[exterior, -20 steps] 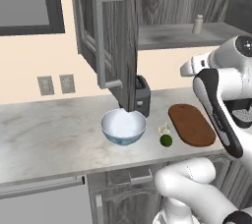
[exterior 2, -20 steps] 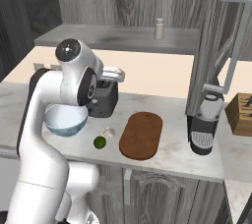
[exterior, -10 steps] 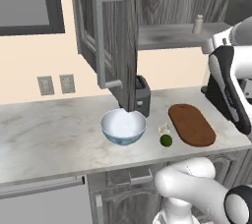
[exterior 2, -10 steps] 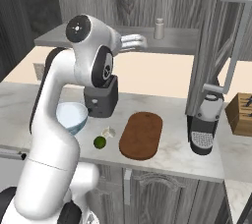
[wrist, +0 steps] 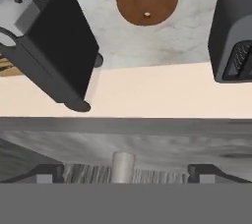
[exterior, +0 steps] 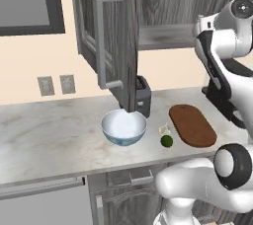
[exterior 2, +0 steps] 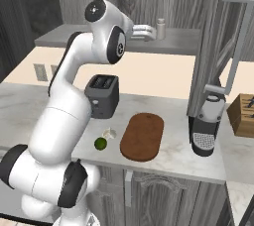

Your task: Open the cabinet. Place the bowl and condiment on the counter. Then place the lime and garlic on the cutting board.

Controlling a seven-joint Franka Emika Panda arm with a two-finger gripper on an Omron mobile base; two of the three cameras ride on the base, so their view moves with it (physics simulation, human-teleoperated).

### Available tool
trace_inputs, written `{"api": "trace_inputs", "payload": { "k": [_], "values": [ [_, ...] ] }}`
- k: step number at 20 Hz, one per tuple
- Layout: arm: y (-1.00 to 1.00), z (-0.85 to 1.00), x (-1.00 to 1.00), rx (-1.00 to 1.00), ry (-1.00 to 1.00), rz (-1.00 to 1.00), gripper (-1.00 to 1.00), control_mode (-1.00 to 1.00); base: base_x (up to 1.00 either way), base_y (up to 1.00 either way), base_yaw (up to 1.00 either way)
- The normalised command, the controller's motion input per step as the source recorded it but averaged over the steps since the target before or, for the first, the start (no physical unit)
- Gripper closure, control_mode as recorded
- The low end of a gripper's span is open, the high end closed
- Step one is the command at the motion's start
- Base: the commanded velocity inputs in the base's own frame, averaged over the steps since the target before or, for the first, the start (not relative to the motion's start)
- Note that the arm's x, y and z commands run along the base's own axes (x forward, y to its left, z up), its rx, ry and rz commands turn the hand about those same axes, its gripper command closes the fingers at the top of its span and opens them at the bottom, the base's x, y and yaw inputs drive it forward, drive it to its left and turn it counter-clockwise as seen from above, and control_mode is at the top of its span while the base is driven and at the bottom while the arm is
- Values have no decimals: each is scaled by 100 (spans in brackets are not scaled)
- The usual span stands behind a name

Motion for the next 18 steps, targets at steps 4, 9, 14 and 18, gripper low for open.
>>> {"api": "trace_inputs", "payload": {
  "k": [4,9,14,18],
  "values": [
    [-27,30,77,4,0,-10,-100,-100,0,0,0],
    [-14,-3,64,0,0,0,-100,-100,0,0,0],
    [-27,-2,49,0,-2,0,-100,-100,0,0,0],
    [-19,-18,59,0,0,0,-100,-100,0,0,0]
  ]
}}
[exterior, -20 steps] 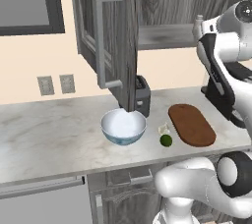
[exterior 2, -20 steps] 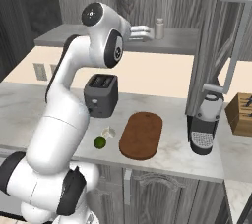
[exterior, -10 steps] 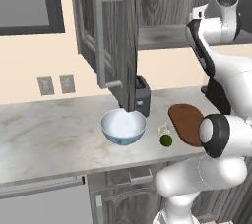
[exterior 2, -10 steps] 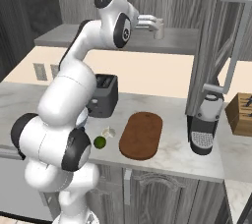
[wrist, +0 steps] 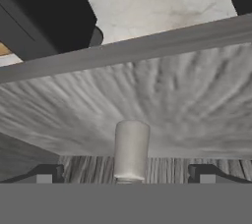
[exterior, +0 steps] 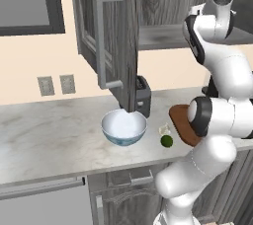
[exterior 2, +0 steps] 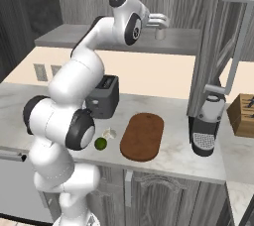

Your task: Open the cabinet. Place the bowl and condiment on the counter. Then place the lime and garlic on the cutting board.

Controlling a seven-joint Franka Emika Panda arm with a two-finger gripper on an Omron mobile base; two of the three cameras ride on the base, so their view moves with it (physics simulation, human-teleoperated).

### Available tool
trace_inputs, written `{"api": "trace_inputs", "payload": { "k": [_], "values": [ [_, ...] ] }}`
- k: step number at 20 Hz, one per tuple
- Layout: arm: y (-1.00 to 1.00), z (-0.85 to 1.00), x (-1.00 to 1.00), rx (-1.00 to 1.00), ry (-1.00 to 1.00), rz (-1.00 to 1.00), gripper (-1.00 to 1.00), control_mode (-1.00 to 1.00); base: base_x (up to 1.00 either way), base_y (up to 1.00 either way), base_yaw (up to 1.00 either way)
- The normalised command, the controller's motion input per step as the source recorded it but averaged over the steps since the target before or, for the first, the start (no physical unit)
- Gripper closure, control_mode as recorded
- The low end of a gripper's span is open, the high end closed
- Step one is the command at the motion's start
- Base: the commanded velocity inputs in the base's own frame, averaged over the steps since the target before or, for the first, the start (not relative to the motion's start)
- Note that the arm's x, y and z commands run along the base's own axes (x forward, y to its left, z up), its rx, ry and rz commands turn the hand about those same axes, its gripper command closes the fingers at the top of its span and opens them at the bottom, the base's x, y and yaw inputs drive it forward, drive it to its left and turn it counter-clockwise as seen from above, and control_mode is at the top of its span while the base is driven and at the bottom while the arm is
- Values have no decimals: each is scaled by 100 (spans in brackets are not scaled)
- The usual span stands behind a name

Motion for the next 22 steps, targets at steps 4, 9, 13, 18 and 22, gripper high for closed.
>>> {"api": "trace_inputs", "payload": {
  "k": [4,9,13,18,22],
  "values": [
    [-10,-6,60,0,0,0,-100,-100,0,0,0],
    [-11,-1,53,0,0,0,-100,-100,0,0,0],
    [-24,0,9,0,-2,0,-100,-100,0,0,0],
    [-15,-2,13,0,0,0,-100,-100,0,0,0],
    [0,-9,25,-1,-1,0,-100,-100,0,0,0]
  ]
}}
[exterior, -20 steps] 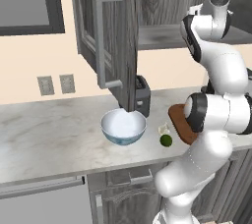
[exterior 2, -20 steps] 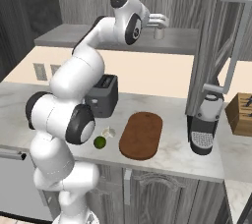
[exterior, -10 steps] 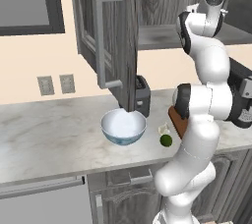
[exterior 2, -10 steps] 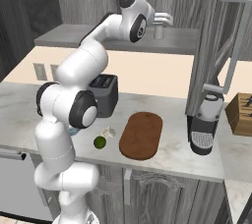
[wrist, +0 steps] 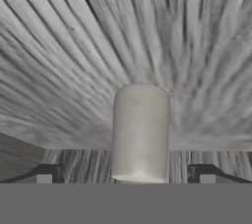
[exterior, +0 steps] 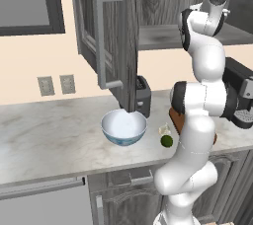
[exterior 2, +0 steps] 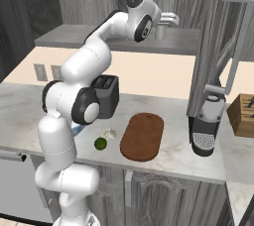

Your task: Open the cabinet. Place the bowl and condiment on the counter. Then place the lime and garlic on the cutting board.

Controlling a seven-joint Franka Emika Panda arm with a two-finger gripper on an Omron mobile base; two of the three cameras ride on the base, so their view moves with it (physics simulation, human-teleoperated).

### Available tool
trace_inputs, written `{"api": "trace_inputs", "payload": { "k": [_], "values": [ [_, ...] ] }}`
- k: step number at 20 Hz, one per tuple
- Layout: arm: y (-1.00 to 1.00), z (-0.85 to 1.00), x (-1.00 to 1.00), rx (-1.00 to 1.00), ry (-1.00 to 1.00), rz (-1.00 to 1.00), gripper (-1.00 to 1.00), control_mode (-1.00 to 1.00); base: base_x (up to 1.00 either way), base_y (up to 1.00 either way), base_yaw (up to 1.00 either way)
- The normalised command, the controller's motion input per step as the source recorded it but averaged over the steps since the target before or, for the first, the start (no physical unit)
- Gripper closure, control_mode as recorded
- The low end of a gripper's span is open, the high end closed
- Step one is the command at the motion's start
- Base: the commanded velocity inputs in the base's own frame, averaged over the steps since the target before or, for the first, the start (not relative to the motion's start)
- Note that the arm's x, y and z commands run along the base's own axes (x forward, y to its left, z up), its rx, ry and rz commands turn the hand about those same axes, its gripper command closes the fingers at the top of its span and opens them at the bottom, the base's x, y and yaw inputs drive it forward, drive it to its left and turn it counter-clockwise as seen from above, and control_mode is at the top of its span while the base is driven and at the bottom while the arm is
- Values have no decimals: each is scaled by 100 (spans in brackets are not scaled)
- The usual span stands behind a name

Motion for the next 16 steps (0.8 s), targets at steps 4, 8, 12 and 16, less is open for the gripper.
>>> {"api": "trace_inputs", "payload": {
  "k": [4,8,12,16],
  "values": [
    [0,-5,32,0,-1,0,-100,-100,0,0,0],
    [0,-8,23,0,0,0,-100,-100,0,0,0],
    [0,-1,2,0,0,0,100,-100,0,0,0],
    [0,-5,0,0,0,0,100,-100,0,0,0]
  ]
}}
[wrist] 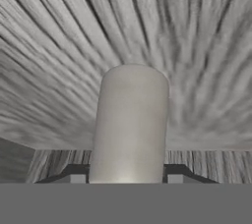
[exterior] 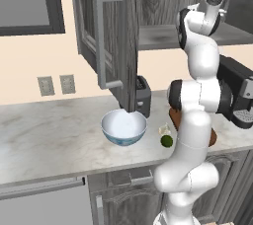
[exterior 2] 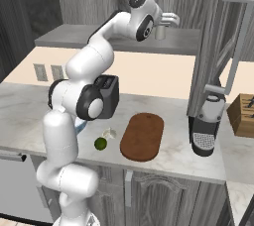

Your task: Open the cabinet. Place the bowl and condiment on the counter. Then place the lime and garlic on the cutting board.

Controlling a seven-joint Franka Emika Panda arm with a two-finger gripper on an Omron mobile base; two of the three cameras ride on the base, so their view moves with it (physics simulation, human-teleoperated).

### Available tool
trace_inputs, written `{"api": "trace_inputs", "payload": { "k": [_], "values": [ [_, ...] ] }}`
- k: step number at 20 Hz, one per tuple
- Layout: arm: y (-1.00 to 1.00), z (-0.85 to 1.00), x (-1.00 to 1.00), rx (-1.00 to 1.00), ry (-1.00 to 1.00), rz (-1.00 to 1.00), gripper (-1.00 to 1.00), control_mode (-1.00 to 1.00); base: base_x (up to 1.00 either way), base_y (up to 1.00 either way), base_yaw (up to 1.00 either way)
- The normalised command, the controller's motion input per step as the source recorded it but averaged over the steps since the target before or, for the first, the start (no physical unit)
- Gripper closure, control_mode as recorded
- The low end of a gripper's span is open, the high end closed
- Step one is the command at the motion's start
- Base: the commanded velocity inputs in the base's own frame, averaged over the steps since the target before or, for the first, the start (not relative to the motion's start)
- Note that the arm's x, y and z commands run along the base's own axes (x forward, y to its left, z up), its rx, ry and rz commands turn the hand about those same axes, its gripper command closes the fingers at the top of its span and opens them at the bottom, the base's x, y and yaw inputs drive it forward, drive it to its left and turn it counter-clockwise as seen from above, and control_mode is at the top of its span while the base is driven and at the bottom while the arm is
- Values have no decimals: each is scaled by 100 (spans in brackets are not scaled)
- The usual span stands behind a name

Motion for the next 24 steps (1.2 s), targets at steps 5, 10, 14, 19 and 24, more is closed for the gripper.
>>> {"api": "trace_inputs", "payload": {
  "k": [5,10,14,19,24],
  "values": [
    [7,-5,-61,0,-6,1,100,-100,0,0,0],
    [20,-10,-100,0,-15,2,100,-100,0,0,0],
    [31,-26,-100,-3,-9,2,100,-100,0,0,0],
    [40,-28,-100,-6,-1,2,100,-100,0,0,0],
    [20,-20,-100,-7,1,4,100,-100,0,0,0]
  ]
}}
